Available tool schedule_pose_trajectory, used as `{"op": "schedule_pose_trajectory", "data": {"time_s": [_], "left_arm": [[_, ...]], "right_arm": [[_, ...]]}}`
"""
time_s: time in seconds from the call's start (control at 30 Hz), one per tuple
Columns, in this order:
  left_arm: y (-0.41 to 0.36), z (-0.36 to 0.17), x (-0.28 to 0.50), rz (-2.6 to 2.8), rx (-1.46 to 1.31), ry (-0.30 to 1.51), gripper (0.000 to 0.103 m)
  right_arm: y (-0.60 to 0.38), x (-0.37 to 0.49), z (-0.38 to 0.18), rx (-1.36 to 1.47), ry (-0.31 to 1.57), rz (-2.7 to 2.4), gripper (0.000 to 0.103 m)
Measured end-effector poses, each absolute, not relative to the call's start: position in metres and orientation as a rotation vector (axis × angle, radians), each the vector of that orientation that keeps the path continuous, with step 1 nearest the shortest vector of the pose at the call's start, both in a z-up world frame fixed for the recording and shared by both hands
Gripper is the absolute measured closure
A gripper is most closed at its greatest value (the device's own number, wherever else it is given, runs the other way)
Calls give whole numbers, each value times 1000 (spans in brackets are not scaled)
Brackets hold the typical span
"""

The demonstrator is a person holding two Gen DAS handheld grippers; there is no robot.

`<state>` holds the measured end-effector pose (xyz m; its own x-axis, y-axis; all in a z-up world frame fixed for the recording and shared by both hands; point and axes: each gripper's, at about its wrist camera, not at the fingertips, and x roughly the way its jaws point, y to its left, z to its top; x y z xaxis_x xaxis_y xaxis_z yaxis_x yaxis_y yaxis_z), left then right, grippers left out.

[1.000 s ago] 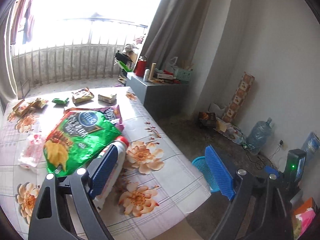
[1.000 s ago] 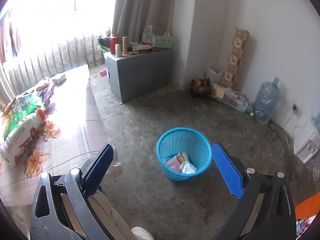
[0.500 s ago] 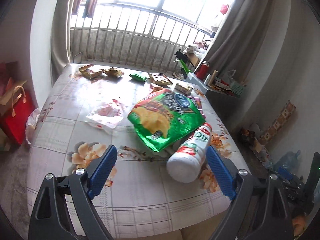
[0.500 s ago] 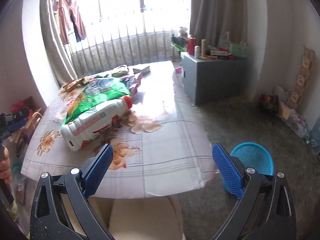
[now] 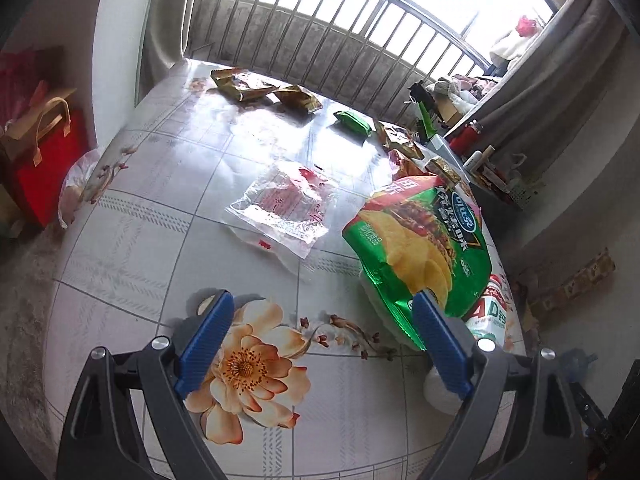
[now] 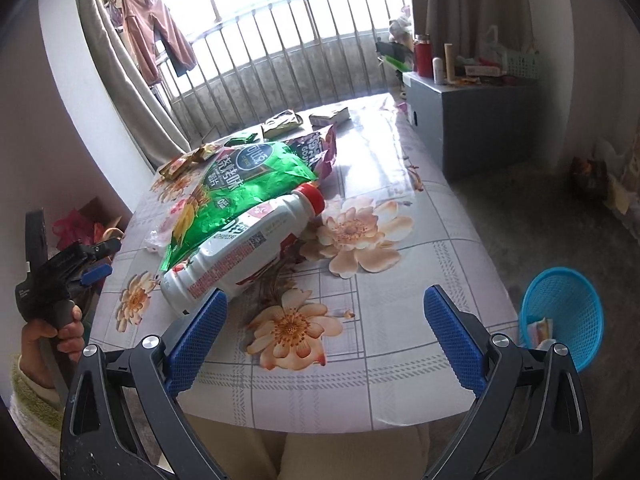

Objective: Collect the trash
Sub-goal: 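Move both tools back over the table toward the clear plastic bag, then grasp the clear red-printed plastic bag with the left tool while the right tool approaches the white AD bottle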

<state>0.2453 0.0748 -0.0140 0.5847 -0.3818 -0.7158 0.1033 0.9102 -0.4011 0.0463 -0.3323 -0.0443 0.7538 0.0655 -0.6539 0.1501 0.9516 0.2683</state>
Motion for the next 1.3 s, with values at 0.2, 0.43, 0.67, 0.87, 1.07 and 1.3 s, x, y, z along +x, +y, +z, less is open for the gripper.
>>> {"op": "schedule_pose_trajectory", "data": {"time_s": [0.2,0.43,0.67,0.87,1.07,1.3], "left_arm": [[76,-17,281,-238,-315,916,15],[72,-38,323,-168,-270,985,16],[55,-58,336,-83,-119,970,29],[47,-69,340,-8,19,903,46],[47,-65,337,-3,62,887,76],[49,-62,314,-39,71,897,84]], "right_arm": [[-343,58,-47,352,731,-43,12],[-355,68,-53,399,741,-41,14],[-366,70,-63,421,760,-53,14],[-376,67,-67,438,765,-65,14],[-383,64,-74,463,776,-72,14],[-383,56,-71,473,767,-59,14]]}}
